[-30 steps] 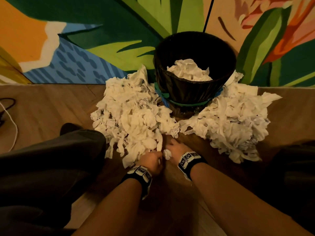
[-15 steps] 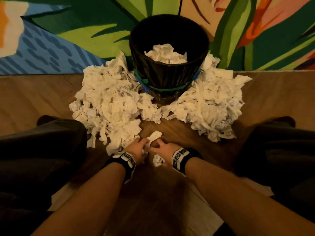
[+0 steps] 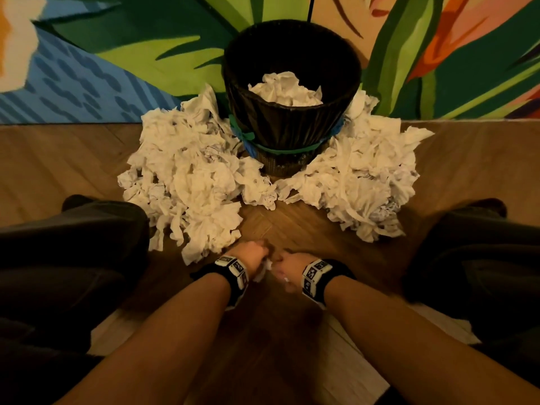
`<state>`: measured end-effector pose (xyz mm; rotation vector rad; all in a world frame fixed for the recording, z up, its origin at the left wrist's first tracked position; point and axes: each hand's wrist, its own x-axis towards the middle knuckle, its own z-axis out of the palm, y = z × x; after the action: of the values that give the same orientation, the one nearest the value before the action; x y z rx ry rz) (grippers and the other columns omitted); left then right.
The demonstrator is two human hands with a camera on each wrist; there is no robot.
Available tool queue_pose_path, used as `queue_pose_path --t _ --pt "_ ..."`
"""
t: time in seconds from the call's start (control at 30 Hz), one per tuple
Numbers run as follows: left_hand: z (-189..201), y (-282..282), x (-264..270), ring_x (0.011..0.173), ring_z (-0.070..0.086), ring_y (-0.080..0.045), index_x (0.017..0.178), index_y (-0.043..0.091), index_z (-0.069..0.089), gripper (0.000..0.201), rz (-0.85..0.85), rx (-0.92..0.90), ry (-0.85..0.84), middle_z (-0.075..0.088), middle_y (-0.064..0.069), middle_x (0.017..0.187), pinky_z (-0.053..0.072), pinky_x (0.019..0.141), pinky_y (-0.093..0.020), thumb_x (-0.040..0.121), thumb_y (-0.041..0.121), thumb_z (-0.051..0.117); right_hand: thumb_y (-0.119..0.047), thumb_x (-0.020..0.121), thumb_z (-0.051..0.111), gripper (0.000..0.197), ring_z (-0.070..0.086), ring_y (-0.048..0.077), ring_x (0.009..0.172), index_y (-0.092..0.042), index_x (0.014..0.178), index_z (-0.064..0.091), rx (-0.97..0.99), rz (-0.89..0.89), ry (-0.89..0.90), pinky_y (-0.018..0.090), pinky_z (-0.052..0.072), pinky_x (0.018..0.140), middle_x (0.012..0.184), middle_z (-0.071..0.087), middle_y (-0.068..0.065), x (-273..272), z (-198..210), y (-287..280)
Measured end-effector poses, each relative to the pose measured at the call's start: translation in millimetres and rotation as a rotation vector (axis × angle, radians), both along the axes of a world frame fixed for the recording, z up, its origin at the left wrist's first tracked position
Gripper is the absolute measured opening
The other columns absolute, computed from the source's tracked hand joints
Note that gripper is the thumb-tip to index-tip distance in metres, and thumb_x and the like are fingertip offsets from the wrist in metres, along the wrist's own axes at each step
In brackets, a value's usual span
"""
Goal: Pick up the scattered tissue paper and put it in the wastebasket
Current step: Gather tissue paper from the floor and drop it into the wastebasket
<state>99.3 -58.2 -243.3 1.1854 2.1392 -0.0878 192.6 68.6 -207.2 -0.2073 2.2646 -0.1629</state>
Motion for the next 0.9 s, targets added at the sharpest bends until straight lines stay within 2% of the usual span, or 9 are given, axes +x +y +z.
queue_pose_path --t 0.13,0.23,0.33,0.4,0.5,0.6,0.7,0.8,0.9 --pt "9.1 2.0 1.7 0.094 0.064 -0.028 0.098 0.027 0.056 0.016 0.246 0.145 -0.053 0.063 -0.004 0.097 0.047 0.075 -0.027 0.085 0.029 0.065 -0.027 0.091 0.059 0.011 0.063 0.022 0.096 -0.03 0.101 0.058 -0.138 -0.48 0.174 0.028 0.049 0.078 0.107 0.063 -0.001 -0.7 -3.6 39.0" --pt "38.2 16.5 -7.7 0.071 0.066 -0.014 0.086 0.029 0.057 0.012 0.382 0.325 -0.129 0.067 0.0 0.093 0.047 0.059 -0.018 0.084 0.023 0.068 -0.04 0.09 0.061 0.018 0.065 0.006 0.077 -0.044 0.108 0.064 -0.294 -0.866 0.29 0.016 0.048 0.055 0.099 0.057 -0.021 -10.3 9.5 73.0" --pt "91.8 44.4 -27.8 0.081 0.064 -0.011 0.081 0.024 0.064 0.008 0.469 0.611 -0.135 0.064 0.001 0.102 0.045 0.067 -0.013 0.087 0.019 0.065 -0.05 0.089 0.063 0.025 0.064 0.015 0.065 -0.031 0.076 0.073 -0.507 -1.372 0.574 0.022 0.05 0.047 0.079 0.071 -0.006 -27.4 41.8 99.9" --pt "137.3 61.3 -40.0 0.071 0.067 -0.013 0.079 0.021 0.066 0.012 0.576 0.83 -0.227 0.067 0.004 0.095 0.056 0.062 -0.021 0.09 0.018 0.062 -0.049 0.088 0.062 0.035 0.06 0.021 0.054 -0.021 0.069 0.07 -0.698 -1.635 0.753 0.019 0.041 0.039 0.051 0.059 -0.003 -38.0 74.8 117.9" --pt "201.0 77.8 -54.0 0.051 0.057 -0.007 0.07 0.014 0.065 0.021 0.589 1.126 -0.176 0.063 0.002 0.063 0.048 0.047 -0.023 0.089 0.017 0.055 -0.039 0.075 0.063 0.022 0.064 0.023 0.051 -0.017 0.072 0.066 -1.04 -1.869 0.93 0.017 0.032 0.036 0.062 0.058 0.006 -53.4 127.7 139.0" --pt "244.8 91.2 -73.9 0.058 0.05 -0.001 0.072 0.013 0.059 0.02 0.579 1.353 -0.031 0.055 -0.001 0.062 0.042 0.057 -0.019 0.089 0.019 0.052 -0.027 0.073 0.061 0.012 0.064 0.025 0.064 -0.018 0.081 0.06 -1.285 -1.896 1.076 0.021 0.034 0.042 0.092 0.06 0.01 -72.2 166.8 155.0" --pt "265.5 100.6 -103.1 0.056 0.043 -0.002 0.088 0.016 0.051 0.007 0.648 1.258 0.043 0.048 0.006 0.068 0.035 0.052 -0.018 0.087 0.023 0.054 -0.013 0.085 0.055 0.004 0.05 0.024 0.062 -0.017 0.085 0.056 -1.46 -1.759 1.188 0.028 0.036 0.047 0.084 0.051 0.008 -99.5 194.3 162.5" --pt "269.4 104.5 -131.3 0.07 0.047 -0.012 0.11 0.012 0.042 0.023 0.676 1.0 0.003 0.048 -0.001 0.09 0.038 0.059 -0.027 0.089 0.009 0.051 0.0 0.09 0.043 0.023 0.055 0.021 0.059 -0.019 0.092 0.056 -1.27 -1.622 1.2 0.032 0.052 0.051 0.086 0.053 0.007 -133.5 214.3 161.7" --pt "267.5 108.7 -142.3 0.1 0.049 -0.025 0.132 0.006 0.034 0.04 0.669 0.869 0.028 0.042 -0.016 0.128 0.045 0.087 -0.036 0.094 0.005 0.045 -0.003 0.094 0.04 0.028 0.065 0.031 0.092 -0.027 0.092 0.054 -0.983 -1.452 1.174 0.048 0.058 0.08 0.107 0.058 0.007 -162.6 221.9 159.5"
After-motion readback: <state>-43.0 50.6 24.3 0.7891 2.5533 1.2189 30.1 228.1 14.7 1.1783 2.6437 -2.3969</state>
